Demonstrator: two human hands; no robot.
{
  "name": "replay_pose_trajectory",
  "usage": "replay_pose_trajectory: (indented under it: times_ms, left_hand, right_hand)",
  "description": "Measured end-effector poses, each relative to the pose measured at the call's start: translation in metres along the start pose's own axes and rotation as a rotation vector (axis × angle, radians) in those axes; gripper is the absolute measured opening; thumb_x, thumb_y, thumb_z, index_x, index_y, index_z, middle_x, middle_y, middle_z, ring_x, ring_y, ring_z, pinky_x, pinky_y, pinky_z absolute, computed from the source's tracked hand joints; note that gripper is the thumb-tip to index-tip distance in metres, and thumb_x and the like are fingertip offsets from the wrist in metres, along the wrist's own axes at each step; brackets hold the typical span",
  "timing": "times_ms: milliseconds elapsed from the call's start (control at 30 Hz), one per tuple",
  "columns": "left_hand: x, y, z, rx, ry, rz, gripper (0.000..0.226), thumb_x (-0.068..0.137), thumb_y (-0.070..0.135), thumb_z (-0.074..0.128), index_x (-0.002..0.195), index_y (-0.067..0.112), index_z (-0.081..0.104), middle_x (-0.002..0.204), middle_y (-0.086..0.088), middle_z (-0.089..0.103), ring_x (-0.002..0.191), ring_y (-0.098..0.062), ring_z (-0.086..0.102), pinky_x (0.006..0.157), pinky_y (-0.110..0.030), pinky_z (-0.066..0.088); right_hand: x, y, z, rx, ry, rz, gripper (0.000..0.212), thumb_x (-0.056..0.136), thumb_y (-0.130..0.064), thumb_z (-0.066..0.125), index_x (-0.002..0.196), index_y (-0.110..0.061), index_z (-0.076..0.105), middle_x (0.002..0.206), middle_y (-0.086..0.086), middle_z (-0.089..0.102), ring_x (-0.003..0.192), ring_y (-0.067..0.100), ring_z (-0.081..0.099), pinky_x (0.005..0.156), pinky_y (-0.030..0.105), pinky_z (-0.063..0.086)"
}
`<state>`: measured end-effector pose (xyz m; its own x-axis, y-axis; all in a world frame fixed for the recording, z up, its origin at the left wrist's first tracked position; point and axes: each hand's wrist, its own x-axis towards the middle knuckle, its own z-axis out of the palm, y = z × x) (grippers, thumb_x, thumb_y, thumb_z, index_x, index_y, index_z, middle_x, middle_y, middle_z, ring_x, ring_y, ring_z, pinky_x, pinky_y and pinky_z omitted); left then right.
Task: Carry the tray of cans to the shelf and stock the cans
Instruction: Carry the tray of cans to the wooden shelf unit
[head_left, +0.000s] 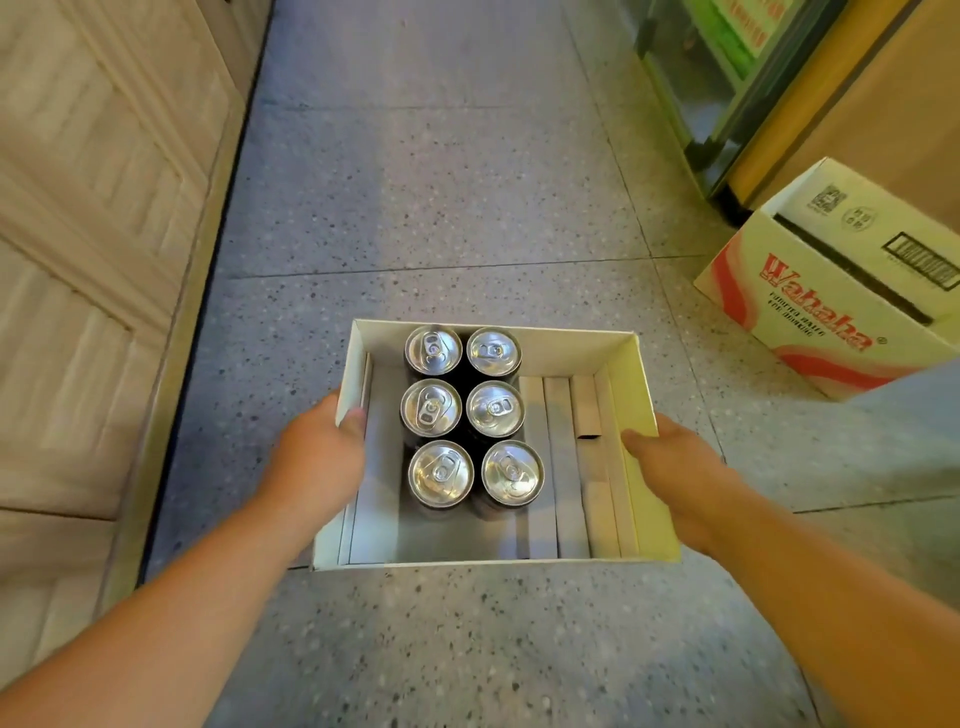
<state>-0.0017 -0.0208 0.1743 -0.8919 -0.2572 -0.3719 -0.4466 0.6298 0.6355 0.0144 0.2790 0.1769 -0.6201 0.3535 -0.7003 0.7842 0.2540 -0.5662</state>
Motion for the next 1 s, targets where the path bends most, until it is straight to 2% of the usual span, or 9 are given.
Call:
replay_pose_trajectory:
  times_ms: [100,233,367,467,567,700,767,900,1000]
  left_hand:
    - [-0.035,0.038,-0.053,0.002,-0.013,-0.036,0.021,0.104,0.032,0.039,0.109,0.028,0.059,0.088,0.001,0.058,0.079,-0.021,0.053,0.067,-0.032,0.038]
    - [-0.077,0.105,-0.13,-0.033,0.002,-0.046,0.014,0.103,0.033,0.039,0.098,0.033,0.053,0.077,0.013,0.052,0.08,-0.023,0.052,0.073,-0.033,0.039]
    - [-0.124,0.169,-0.197,-0.027,-0.008,-0.064,0.02,0.103,0.034,0.041,0.111,0.029,0.058,0.093,-0.005,0.063,0.08,-0.024,0.056,0.069,-0.032,0.041]
    - [-0.161,0.213,-0.241,-0.012,-0.022,-0.08,0.028,0.104,0.034,0.039,0.122,0.023,0.057,0.101,-0.006,0.063,0.085,-0.023,0.054,0.061,-0.028,0.038]
    - [-0.185,0.263,-0.278,-0.012,-0.005,-0.07,0.03,0.104,0.032,0.038,0.12,0.016,0.058,0.097,-0.008,0.062,0.086,-0.026,0.053,0.068,-0.032,0.038]
    - [-0.213,0.332,-0.32,-0.006,0.0,-0.05,0.031,0.104,0.032,0.039,0.125,0.019,0.056,0.109,-0.005,0.06,0.098,-0.03,0.054,0.078,-0.033,0.036]
    - [-0.225,0.362,-0.336,-0.016,0.018,-0.034,0.029,0.104,0.032,0.039,0.124,0.022,0.056,0.106,-0.006,0.059,0.1,-0.032,0.056,0.076,-0.033,0.036]
    - [-0.234,0.405,-0.359,-0.048,0.07,-0.012,0.019,0.103,0.029,0.042,0.102,0.019,0.058,0.087,-0.01,0.064,0.078,-0.026,0.06,0.063,-0.031,0.04]
    - [-0.225,0.429,-0.37,-0.036,0.066,-0.017,0.027,0.103,0.03,0.041,0.104,0.01,0.059,0.086,-0.015,0.065,0.077,-0.028,0.062,0.067,-0.034,0.046]
  right_hand:
    - [-0.056,-0.039,-0.024,0.0,-0.017,0.005,0.037,0.105,-0.025,0.043,0.141,-0.027,0.049,0.114,0.001,0.056,0.107,0.026,0.05,0.095,0.045,0.043]
    - [-0.137,-0.101,-0.069,0.01,-0.029,0.014,0.037,0.104,-0.025,0.044,0.141,-0.028,0.049,0.115,-0.001,0.059,0.104,0.023,0.049,0.089,0.039,0.04]
    - [-0.209,-0.153,-0.121,-0.016,0.005,0.028,0.041,0.103,-0.027,0.047,0.144,-0.03,0.047,0.117,-0.002,0.062,0.1,0.02,0.054,0.088,0.038,0.042]
    - [-0.267,-0.193,-0.16,-0.046,-0.012,0.031,0.045,0.104,-0.026,0.045,0.149,-0.03,0.04,0.13,0.003,0.056,0.115,0.026,0.05,0.098,0.043,0.039]
    - [-0.318,-0.242,-0.198,-0.027,-0.032,0.014,0.047,0.104,-0.022,0.044,0.15,-0.023,0.036,0.12,0.003,0.05,0.107,0.023,0.045,0.103,0.045,0.035]
    - [-0.363,-0.29,-0.25,-0.06,-0.03,-0.028,0.05,0.104,-0.019,0.046,0.152,-0.02,0.032,0.145,0.008,0.044,0.134,0.032,0.037,0.111,0.046,0.029]
    - [-0.376,-0.308,-0.271,-0.067,-0.025,-0.065,0.05,0.103,-0.021,0.048,0.151,-0.02,0.034,0.132,0.007,0.054,0.118,0.029,0.05,0.103,0.045,0.037]
    - [-0.393,-0.342,-0.307,-0.072,-0.046,-0.079,0.049,0.101,-0.025,0.05,0.148,-0.026,0.038,0.11,0.008,0.059,0.097,0.021,0.057,0.079,0.03,0.047]
    - [-0.396,-0.37,-0.324,-0.071,-0.041,-0.082,0.043,0.102,-0.023,0.049,0.144,-0.023,0.043,0.088,-0.002,0.051,0.071,0.009,0.044,0.059,0.022,0.038]
